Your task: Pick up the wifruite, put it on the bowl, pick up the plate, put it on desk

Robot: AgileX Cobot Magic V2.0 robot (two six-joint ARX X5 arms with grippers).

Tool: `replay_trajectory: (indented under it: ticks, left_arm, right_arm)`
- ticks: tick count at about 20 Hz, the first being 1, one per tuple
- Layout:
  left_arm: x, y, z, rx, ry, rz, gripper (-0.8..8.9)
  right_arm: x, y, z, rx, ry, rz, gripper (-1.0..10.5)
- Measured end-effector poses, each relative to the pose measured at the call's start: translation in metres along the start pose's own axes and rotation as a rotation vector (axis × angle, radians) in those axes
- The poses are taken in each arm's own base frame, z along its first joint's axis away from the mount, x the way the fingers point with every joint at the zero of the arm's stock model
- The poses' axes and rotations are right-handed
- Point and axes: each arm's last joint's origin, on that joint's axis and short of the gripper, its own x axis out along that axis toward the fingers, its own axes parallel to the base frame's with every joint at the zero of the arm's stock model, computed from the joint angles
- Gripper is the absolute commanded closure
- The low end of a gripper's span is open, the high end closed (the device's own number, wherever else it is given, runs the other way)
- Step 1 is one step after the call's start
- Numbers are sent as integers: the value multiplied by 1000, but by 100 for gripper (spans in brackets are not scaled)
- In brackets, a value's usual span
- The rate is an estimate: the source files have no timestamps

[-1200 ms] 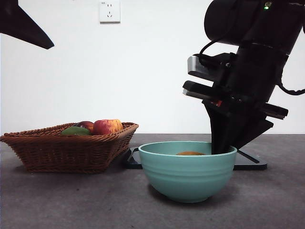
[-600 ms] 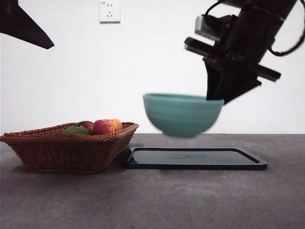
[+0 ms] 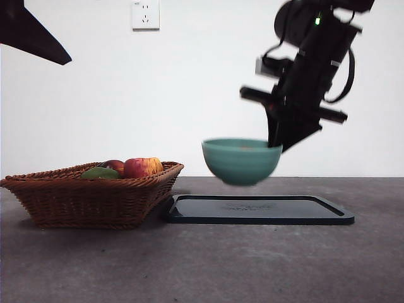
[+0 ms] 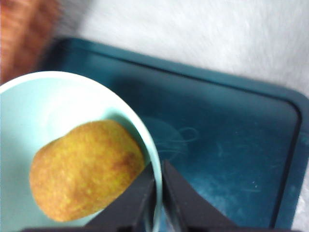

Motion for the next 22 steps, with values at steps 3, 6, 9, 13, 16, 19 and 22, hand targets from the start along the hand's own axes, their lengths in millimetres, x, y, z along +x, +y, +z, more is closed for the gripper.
replay_trajectory:
  ticks: [3, 6, 9, 13, 16, 19, 22]
  left_arm:
    - [0, 0, 0, -1, 1, 0, 446]
    - [0, 0, 0, 0, 1, 0, 446]
    - [0, 0, 0, -1, 2, 0, 446]
    - [0, 0, 0, -1, 2, 0, 446]
    - [0, 0, 0, -1, 2, 0, 446]
    - [0, 0, 0, -1, 2, 0, 446]
    - [0, 0, 0, -1, 1, 0, 446]
  right_arm:
    - [22, -8, -2, 12, 27, -14, 941]
    - [33, -12, -4, 18, 45, -19, 941]
    - [36, -13, -4, 20, 44, -20, 941]
    - [36, -13, -4, 20, 44, -22, 780]
    - [36, -14, -4, 20, 44, -25, 701]
    - [26, -12, -2, 17, 19, -51, 702]
    - [-25, -4, 7, 5, -86, -50, 701]
